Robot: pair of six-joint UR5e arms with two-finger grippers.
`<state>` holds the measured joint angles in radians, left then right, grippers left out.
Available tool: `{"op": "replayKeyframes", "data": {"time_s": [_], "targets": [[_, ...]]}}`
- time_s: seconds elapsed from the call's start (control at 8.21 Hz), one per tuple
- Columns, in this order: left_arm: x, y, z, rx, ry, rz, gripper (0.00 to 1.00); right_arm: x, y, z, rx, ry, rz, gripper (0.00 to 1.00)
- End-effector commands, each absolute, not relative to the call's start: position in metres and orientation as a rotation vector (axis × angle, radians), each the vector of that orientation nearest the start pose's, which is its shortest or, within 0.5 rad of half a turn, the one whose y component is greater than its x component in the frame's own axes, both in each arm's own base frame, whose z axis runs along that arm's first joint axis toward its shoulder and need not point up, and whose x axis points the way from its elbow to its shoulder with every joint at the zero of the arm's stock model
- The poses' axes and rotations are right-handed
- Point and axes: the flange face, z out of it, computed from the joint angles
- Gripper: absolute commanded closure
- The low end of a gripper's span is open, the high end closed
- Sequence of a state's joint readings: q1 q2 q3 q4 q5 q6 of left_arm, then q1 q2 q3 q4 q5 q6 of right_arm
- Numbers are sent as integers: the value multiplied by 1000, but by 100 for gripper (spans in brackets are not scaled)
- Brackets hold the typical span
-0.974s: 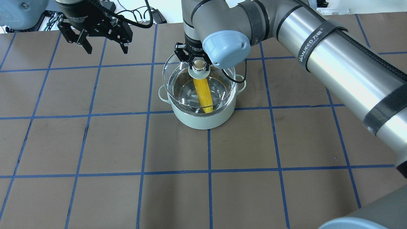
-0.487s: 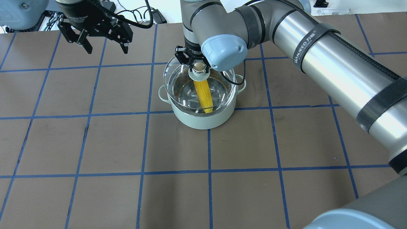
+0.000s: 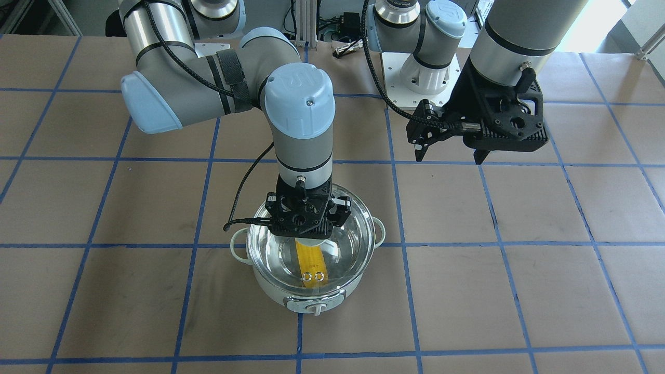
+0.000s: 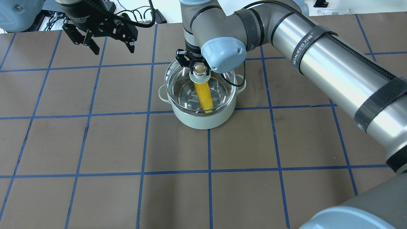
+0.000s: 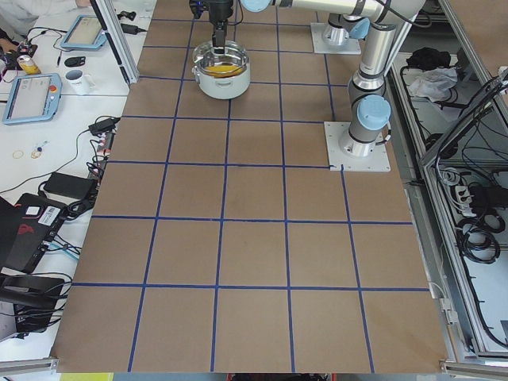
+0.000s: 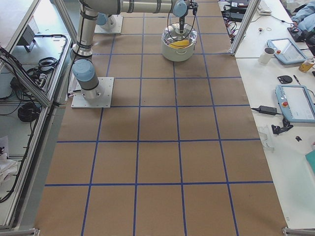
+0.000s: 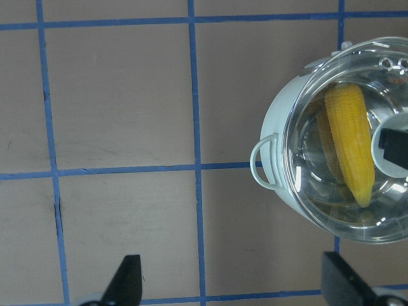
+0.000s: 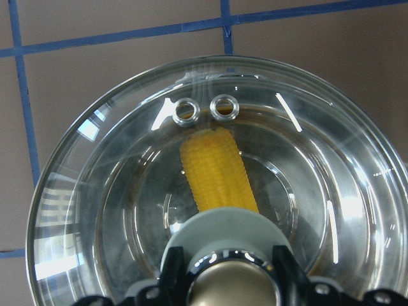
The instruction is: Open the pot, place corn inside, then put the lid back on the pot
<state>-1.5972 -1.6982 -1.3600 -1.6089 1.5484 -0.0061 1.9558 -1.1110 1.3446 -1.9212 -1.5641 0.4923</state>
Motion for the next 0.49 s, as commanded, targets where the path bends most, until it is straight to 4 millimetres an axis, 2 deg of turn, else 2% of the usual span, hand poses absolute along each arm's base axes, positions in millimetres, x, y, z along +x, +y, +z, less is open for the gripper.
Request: {"op": "replayKeyframes", "data": {"time_s": [0.0,0.37], "targets": [[-151,-544,522,35,3169,-72,0,378,-577,359,159,3088,-137,93],[-151,-543,521,35,3169,-67,0,378,-575,356,154,3089,-132,93]]}}
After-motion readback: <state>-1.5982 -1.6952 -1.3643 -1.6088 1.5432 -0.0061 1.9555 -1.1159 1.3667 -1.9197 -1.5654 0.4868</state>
